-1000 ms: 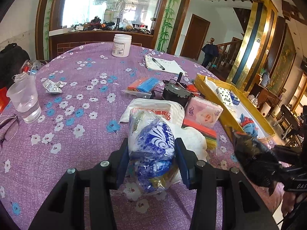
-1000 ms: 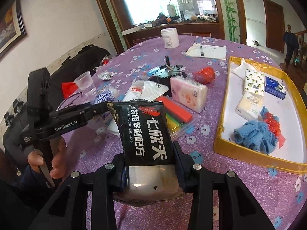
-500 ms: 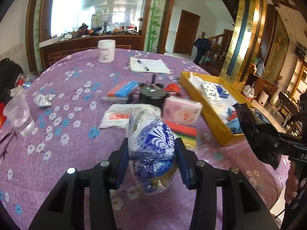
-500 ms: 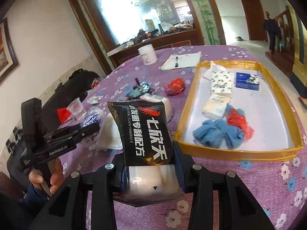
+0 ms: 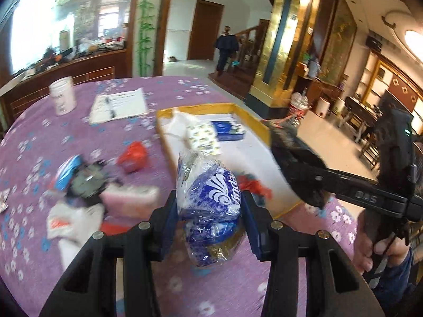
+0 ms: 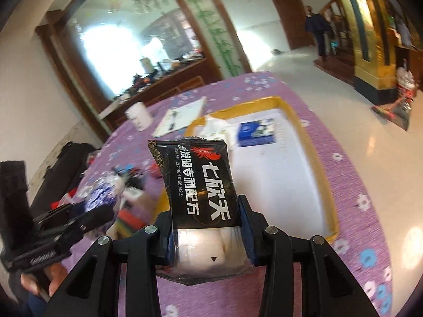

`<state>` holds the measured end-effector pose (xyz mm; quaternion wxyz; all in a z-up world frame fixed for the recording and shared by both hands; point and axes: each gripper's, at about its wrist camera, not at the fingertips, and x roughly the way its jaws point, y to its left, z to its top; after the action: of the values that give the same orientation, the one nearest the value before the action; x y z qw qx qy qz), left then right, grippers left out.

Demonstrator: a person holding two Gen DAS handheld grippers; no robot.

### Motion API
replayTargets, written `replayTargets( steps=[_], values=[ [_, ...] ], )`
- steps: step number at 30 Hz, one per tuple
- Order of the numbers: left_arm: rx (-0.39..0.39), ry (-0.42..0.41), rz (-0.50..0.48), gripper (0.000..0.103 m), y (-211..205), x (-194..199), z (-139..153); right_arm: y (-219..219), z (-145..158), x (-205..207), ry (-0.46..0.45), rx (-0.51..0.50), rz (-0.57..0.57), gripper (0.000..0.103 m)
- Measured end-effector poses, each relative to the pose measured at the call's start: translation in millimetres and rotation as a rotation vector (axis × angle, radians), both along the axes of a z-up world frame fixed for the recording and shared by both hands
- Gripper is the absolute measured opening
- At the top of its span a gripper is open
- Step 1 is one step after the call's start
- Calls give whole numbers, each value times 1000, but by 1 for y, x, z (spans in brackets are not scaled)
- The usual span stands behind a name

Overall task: Organize soft objects
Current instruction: 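Carry both held packs into the tray and open both tools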

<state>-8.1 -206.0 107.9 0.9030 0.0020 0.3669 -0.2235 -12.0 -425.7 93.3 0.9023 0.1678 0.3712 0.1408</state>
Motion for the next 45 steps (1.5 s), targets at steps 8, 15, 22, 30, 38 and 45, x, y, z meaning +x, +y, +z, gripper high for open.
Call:
replayTargets(
  steps=[8,15,22,30,38,45],
  values=[
    [86,64,-88,44,-75,56,-11,-37,-19,73,159,-1,-85,43],
    [142,210,-119,44,-109,102,-50,-48,-36,111,275,20,-91,43],
    [163,245,-112,44,-127,123,-66,-51,-55,150,363,73,-81,43],
    [148,272,-87,44,-130,146,-69,-55,-58,182,354,83,-100,43],
    [146,243,-103,45,-134,143,-68,-52,-57,187,322,74,-87,44],
    [143,234,-114,47,-134,134,-63,-58,-53,181,315,102,-95,57]
  ],
)
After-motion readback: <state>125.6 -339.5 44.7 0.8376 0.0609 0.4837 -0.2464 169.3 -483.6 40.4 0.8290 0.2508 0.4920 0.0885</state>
